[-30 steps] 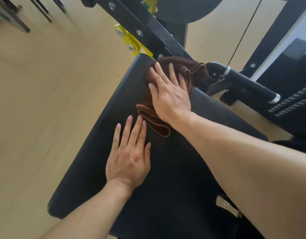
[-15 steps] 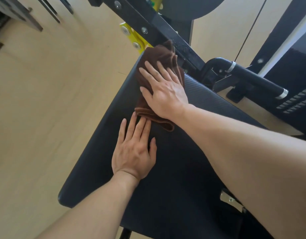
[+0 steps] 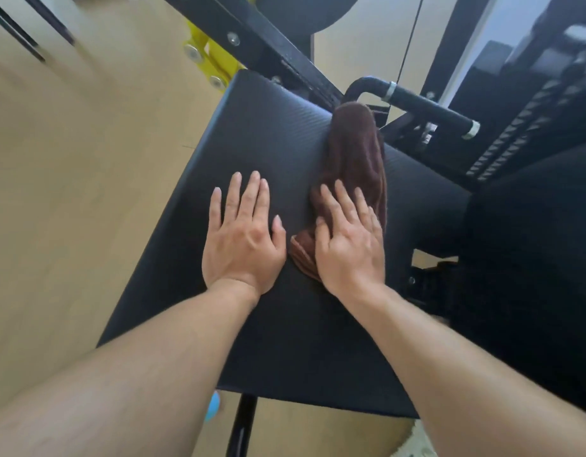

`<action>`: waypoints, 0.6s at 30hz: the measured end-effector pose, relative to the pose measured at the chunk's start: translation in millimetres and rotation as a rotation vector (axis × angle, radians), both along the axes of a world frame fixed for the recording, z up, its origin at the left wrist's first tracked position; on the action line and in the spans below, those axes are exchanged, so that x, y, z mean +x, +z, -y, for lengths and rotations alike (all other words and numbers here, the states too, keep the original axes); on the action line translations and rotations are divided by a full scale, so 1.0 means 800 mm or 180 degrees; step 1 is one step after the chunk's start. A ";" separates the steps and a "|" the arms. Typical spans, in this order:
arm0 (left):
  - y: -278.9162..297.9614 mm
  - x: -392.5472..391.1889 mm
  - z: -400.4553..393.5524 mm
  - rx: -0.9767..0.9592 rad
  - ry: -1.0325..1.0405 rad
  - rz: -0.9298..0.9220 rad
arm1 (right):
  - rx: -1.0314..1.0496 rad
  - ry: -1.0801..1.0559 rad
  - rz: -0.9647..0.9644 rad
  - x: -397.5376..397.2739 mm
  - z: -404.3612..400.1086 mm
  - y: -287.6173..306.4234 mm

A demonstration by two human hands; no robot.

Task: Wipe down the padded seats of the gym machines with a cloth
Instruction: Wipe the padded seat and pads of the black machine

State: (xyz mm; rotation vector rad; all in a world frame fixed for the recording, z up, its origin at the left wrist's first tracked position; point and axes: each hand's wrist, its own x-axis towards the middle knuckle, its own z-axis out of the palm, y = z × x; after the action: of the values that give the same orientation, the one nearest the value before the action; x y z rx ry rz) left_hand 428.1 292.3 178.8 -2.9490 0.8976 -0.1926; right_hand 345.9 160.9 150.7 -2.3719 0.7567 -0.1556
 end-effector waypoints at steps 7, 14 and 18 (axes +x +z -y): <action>-0.002 -0.001 0.000 0.0046 -0.0040 0.0076 | -0.0236 -0.0204 -0.0272 0.026 0.023 -0.018; -0.003 0.001 -0.001 0.0014 -0.0013 0.0038 | -0.0234 -0.0286 -0.0264 0.086 0.105 -0.029; -0.003 0.001 -0.002 -0.0001 -0.0009 0.0027 | -0.0040 -0.0540 -0.0222 0.040 0.072 -0.023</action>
State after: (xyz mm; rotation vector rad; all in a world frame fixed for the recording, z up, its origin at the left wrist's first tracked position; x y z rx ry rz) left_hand 429.1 293.9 176.7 -2.9452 0.9010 -0.2051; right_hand 377.7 103.4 132.4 -2.3339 0.9932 -0.1495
